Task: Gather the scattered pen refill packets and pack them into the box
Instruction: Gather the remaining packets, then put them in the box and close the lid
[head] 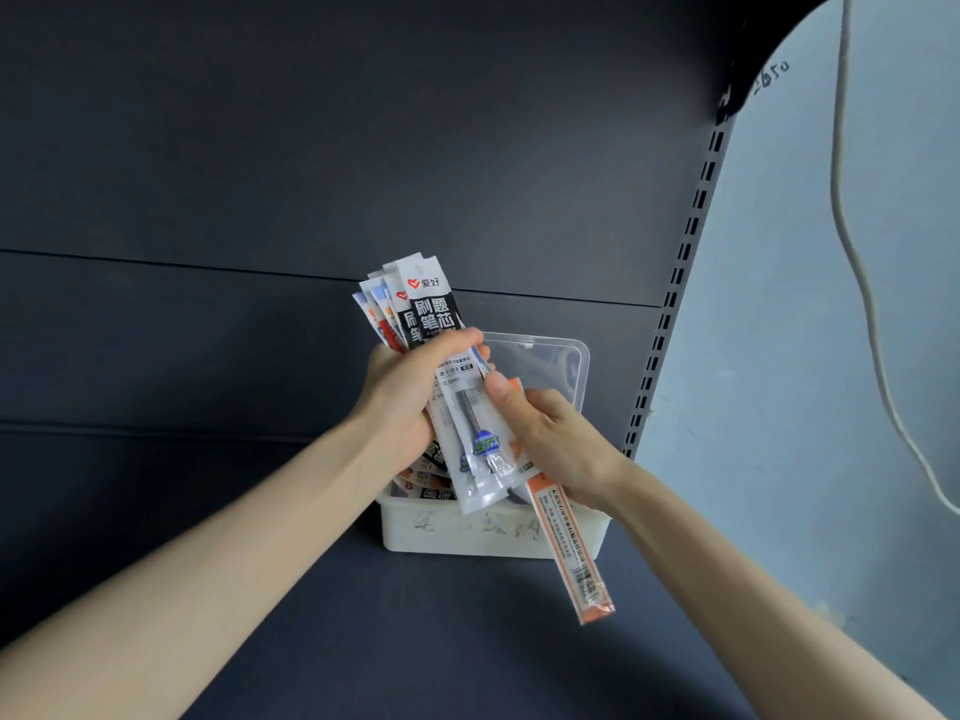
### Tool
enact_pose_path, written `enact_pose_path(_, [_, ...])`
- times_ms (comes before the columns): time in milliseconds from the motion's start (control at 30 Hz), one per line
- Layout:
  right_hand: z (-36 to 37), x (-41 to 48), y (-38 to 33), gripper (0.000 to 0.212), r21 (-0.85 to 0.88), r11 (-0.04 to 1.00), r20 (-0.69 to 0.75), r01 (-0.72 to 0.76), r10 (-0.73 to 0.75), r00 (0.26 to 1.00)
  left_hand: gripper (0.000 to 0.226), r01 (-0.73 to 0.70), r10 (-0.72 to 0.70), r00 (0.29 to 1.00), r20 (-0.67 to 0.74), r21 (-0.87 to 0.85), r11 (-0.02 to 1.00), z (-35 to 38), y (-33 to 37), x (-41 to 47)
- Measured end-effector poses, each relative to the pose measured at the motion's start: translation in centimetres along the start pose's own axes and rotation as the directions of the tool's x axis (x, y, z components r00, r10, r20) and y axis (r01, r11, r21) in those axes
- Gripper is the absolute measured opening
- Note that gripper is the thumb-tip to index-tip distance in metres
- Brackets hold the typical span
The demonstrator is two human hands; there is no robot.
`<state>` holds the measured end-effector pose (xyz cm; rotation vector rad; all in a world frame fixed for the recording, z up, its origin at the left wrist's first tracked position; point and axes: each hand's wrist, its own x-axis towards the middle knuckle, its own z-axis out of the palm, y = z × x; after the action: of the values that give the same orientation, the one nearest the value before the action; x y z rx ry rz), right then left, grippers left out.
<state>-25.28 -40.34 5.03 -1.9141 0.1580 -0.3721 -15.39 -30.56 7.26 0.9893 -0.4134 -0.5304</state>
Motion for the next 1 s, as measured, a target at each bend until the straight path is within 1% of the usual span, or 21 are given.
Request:
enact_pose_path(33, [0.1,-0.1,-0.1,0.052,-0.001,1.0,-0.011,0.007,-0.007,1.0,0.005,-0.016,0.016,1.0,0.007,0.011,1.0,0.1,0.0,0.0])
enact_pose_path(100, [0.2,-0.1,-0.2,0.054,-0.015,1.0,-0.036,0.013,-0.013,0.999,0.005,-0.041,0.041,0.999,0.025,0.029,0.999,0.1,0.1,-0.1])
enact_pose_path(200, [-0.1,0.0,-0.1,0.067,-0.129,0.992,-0.093,0.001,-0.013,0.996,0.004,-0.098,0.099,0.995,-0.017,0.064,0.993,-0.4,0.7,0.0])
enact_pose_path(233, [-0.5,0.1,0.0,0.068,-0.145,0.989,-0.127,0.003,-0.022,0.992,0.007,-0.106,0.109,0.994,-0.03,0.075,0.991,-0.8,0.9,0.0])
enact_pose_path(267, [-0.7,0.2,-0.3,0.062,-0.105,0.994,-0.155,0.018,-0.034,0.987,0.01,-0.103,0.106,0.994,-0.025,0.098,0.99,-1.1,1.1,0.0])
enact_pose_path(333, [-1.2,0.4,-1.0,0.05,0.056,0.994,-0.156,0.091,-0.081,0.984,0.017,-0.062,0.055,0.997,0.044,0.166,0.984,-1.5,1.1,-0.7])
enact_pose_path(400, [-1.4,0.9,-1.8,0.047,0.129,0.98,-0.127,0.152,-0.135,0.983,0.018,-0.024,-0.015,0.987,0.161,0.235,0.972,-1.3,0.9,-1.6])
enact_pose_path(467, [-1.1,1.5,-2.7,0.044,0.182,0.968,-0.1,0.175,-0.159,0.982,0.023,-0.038,-0.043,0.959,0.278,0.28,0.959,-0.9,0.9,-2.2])
enact_pose_path(500, [-1.0,1.8,-3.0,0.042,0.211,0.96,-0.11,0.182,-0.162,0.981,0.027,-0.052,-0.044,0.947,0.32,0.285,0.957,-0.7,1.1,-2.4])
enact_pose_path(567, [-0.8,2.3,-3.5,0.043,0.237,0.952,-0.168,0.196,-0.158,0.973,0.03,-0.071,-0.04,0.936,0.349,0.301,0.951,-0.3,1.3,-2.5])
enact_pose_path(633, [-0.6,2.8,-3.7,0.048,0.224,0.955,-0.184,0.193,-0.153,0.971,0.023,-0.102,-0.007,0.946,0.325,0.317,0.943,-0.1,1.3,-2.5])
enact_pose_path(700, [-0.8,3.0,-3.4,0.067,0.25,0.961,-0.094,0.12,-0.099,0.991,0.021,-0.115,0.031,0.963,0.268,0.304,0.946,-0.1,1.4,-2.3])
enact_pose_path(767, [-1.2,2.4,-2.8,0.087,0.237,0.971,0.033,0.021,-0.03,0.999,0.024,-0.097,0.041,0.976,0.214,0.258,0.961,-0.5,1.7,-1.9])
enact_pose_path(800, [-1.3,1.8,-2.5,0.086,0.187,0.982,0.098,-0.012,-0.006,0.995,0.024,-0.083,0.04,0.981,0.192,0.223,0.971,-0.7,1.9,-1.7])
enact_pose_path(833, [-1.3,1.3,-2.2,0.076,0.14,0.99,0.16,-0.031,0.008,0.987,0.022,-0.068,0.036,0.984,0.173,0.182,0.981,-0.8,1.9,-1.6])
enact_pose_path(900, [-0.9,0.5,-1.8,0.05,0.108,0.994,0.257,-0.031,0.003,0.966,0.019,-0.041,0.027,0.99,0.137,0.099,0.994,-0.6,1.6,-1.7])
enact_pose_path(933, [-0.6,0.4,-1.5,0.045,0.1,0.995,0.269,-0.016,-0.011,0.963,0.02,-0.024,0.016,0.993,0.12,0.068,0.997,-0.5,1.3,-1.8])
enact_pose_path(1000, [-0.2,0.5,-1.0,0.044,0.067,0.998,0.222,-0.002,-0.013,0.975,0.02,0.011,-0.014,0.994,0.111,0.025,1.0,-0.2,0.7,-1.9])
